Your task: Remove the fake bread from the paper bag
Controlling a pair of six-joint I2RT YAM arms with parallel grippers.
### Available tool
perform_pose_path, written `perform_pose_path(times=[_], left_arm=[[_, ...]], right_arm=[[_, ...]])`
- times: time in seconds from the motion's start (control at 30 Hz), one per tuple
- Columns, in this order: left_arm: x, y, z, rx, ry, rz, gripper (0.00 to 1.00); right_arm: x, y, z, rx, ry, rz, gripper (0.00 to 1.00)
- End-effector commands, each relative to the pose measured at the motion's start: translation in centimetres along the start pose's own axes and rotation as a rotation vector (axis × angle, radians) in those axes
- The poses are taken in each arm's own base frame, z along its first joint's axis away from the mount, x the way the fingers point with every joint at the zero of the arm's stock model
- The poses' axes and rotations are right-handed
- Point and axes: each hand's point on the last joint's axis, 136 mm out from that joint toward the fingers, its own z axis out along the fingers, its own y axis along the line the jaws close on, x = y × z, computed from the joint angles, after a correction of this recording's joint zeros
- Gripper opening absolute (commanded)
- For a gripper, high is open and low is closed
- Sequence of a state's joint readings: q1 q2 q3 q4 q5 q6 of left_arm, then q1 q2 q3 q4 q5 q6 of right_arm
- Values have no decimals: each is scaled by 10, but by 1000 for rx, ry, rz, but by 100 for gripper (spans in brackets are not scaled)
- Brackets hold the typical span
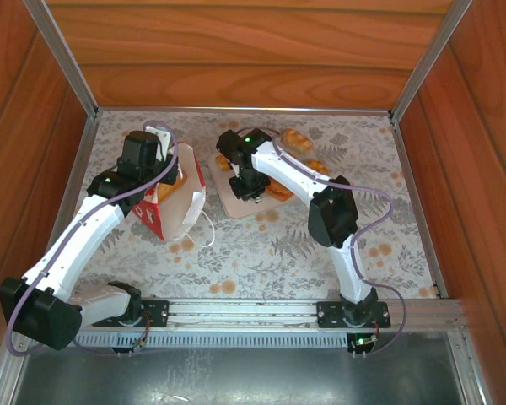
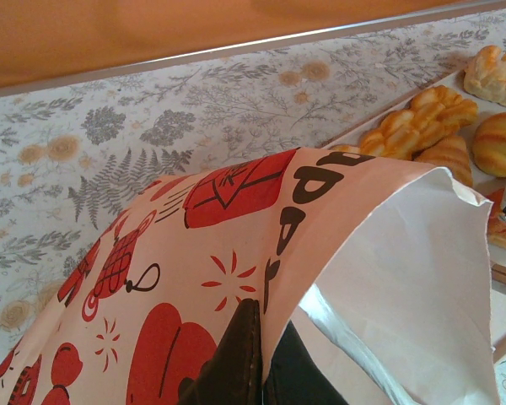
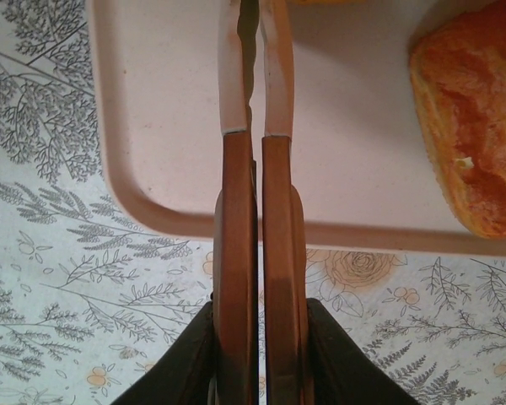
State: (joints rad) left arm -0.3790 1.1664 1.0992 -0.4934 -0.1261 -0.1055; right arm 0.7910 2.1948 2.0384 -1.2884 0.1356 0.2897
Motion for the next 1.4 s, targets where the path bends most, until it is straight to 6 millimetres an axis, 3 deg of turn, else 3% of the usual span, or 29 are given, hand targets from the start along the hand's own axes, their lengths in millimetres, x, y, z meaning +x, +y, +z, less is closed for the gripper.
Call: perform_pose_path(times=[0.0,0.2,0.4,0.63,1.0,1.1,1.37], left_arm=[[-9,3,-3,-5,-36,-21,0],[-8,3,-4,-4,-36,-19,0],[-5,2,-4,0,-31,3,0],[-2,0,5,5,-9,43,0],[-10,0,22,-9,9,33,0],[-14,2,27,-30,12,31,0],[-27,-2,40,-22,18,38,0]], right_arm=[[-4,-9,-2,10,-20,54,26],[-4,-2,-9,-43,-25,64,26],[10,4,-37,-115,-56,63,26],[29,0,-92,-180,-160,83,27],[51,47,-180,-588,-344,44,29],[55,63,-185,-688,-340,35,30],[48,102,-165,-838,-267,26,33]])
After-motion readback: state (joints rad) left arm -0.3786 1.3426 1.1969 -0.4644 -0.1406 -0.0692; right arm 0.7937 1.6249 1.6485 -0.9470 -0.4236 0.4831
